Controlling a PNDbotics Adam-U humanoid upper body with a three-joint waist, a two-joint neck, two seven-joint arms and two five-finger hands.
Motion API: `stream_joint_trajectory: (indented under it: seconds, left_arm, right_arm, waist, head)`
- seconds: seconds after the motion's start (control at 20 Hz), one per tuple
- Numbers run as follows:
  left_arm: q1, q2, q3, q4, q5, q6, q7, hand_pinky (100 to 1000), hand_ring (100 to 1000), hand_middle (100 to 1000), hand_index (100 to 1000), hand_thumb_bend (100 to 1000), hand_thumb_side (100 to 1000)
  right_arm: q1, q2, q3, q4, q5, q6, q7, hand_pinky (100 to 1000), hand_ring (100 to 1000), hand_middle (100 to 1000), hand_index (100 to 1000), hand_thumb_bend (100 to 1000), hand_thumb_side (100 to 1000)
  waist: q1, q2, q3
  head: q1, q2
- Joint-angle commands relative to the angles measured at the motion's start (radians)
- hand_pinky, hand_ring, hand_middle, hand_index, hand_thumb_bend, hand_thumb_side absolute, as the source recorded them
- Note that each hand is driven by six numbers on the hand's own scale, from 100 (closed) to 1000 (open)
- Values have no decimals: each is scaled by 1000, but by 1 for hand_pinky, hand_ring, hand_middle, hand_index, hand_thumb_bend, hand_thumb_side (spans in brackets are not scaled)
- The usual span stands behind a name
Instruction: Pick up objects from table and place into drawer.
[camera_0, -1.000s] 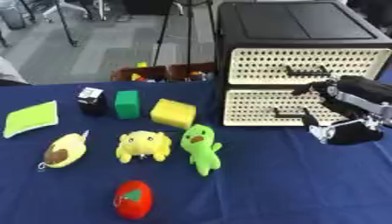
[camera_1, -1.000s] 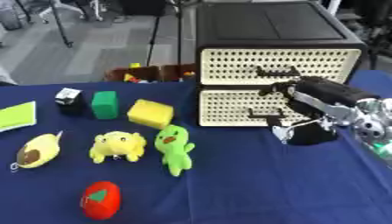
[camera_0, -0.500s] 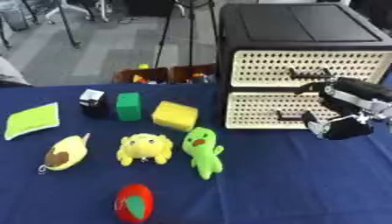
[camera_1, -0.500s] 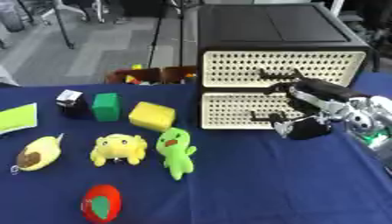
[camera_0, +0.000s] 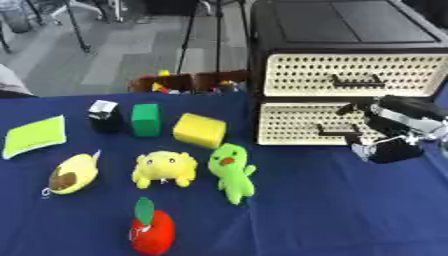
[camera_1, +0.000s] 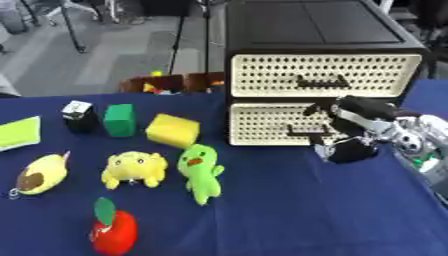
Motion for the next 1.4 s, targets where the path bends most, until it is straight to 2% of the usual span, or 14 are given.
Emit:
stream_joint_trajectory:
  seconds: [0.05, 0.5, 0.85, 1.4]
  left_arm:
    - [-9, 6, -4, -13, 8, -2, -7, 481, 733, 733, 907, 211, 809]
    - [-8, 4, -3, -13, 14, -1, -8, 478, 733, 729, 906, 205, 808]
    - [-7, 2, -2, -13, 17, 0, -7, 476, 733, 727, 905, 202, 806]
    - [-7, 1, 0, -13, 16, 1, -4, 478, 734, 728, 905, 202, 805]
  right_arm:
    - [-19, -16, -3, 30, -13, 3, -12, 100, 160, 120, 925, 100, 266]
    - [-23, -14, 4, 102, 5, 6, -5, 100, 168, 120, 922, 100, 261]
    - [-19, -12, 6, 117, 30, 19, 16, 100, 171, 120, 876, 100, 264]
    - [6, -8, 1, 73, 18, 27, 40, 100, 171, 117, 724, 100, 258]
  waist:
    - [-1, -13, 7]
    - [-1, 4, 24]
    - [1, 12, 19]
    - [0, 6, 9]
  head:
    - [-10, -24]
    - [-21, -40]
    - [-18, -33]
    - [-8, -29]
